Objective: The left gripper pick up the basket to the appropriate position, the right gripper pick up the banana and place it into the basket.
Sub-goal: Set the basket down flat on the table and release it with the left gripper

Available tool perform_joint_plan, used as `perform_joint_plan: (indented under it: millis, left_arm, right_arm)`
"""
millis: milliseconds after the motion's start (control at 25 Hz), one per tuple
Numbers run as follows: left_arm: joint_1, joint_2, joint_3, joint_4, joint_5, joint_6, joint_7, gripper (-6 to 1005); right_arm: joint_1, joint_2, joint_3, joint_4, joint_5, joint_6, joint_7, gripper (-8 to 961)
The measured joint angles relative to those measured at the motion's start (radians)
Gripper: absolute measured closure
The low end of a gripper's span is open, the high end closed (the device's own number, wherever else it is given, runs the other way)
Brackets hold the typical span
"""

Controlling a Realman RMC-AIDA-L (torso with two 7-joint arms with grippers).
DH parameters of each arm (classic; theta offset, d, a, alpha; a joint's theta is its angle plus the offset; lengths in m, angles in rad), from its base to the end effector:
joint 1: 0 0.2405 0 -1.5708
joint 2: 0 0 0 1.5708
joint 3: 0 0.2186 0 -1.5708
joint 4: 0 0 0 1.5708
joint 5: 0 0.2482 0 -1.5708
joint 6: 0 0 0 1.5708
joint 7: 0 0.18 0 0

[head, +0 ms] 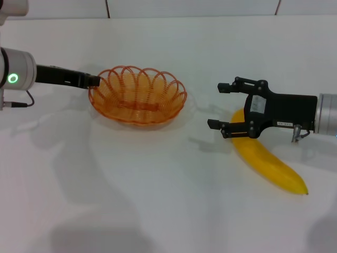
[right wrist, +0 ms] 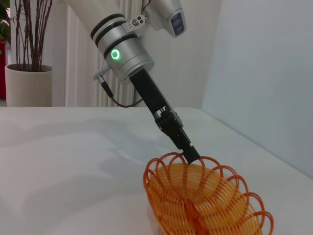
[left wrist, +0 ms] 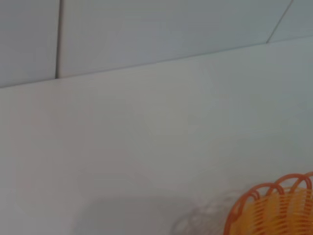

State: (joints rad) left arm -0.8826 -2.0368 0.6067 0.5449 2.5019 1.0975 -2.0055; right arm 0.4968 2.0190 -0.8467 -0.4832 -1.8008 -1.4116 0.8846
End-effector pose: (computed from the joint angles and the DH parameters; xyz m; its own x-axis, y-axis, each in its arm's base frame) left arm -0.2332 0.4623 -0.0183 0.6739 0.6817 0.2847 0.7339 -0.5736 -0.3638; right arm 0.2685 0.3550 -0.0301 0.9098 -0.0168 -0.4146 -0.1866 -0.9090 -0.3726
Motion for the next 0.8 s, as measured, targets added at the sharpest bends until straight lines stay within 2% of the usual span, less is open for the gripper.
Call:
perform_joint_plan:
  millis: [800]
  left_arm:
    - [-0.012, -0.001, 0.006, -0.020, -0.041, -0.002, 0.003, 955]
  right_arm:
    - [0.003, 0.001, 0.000, 0.000, 0.000, 0.008, 0.000, 91]
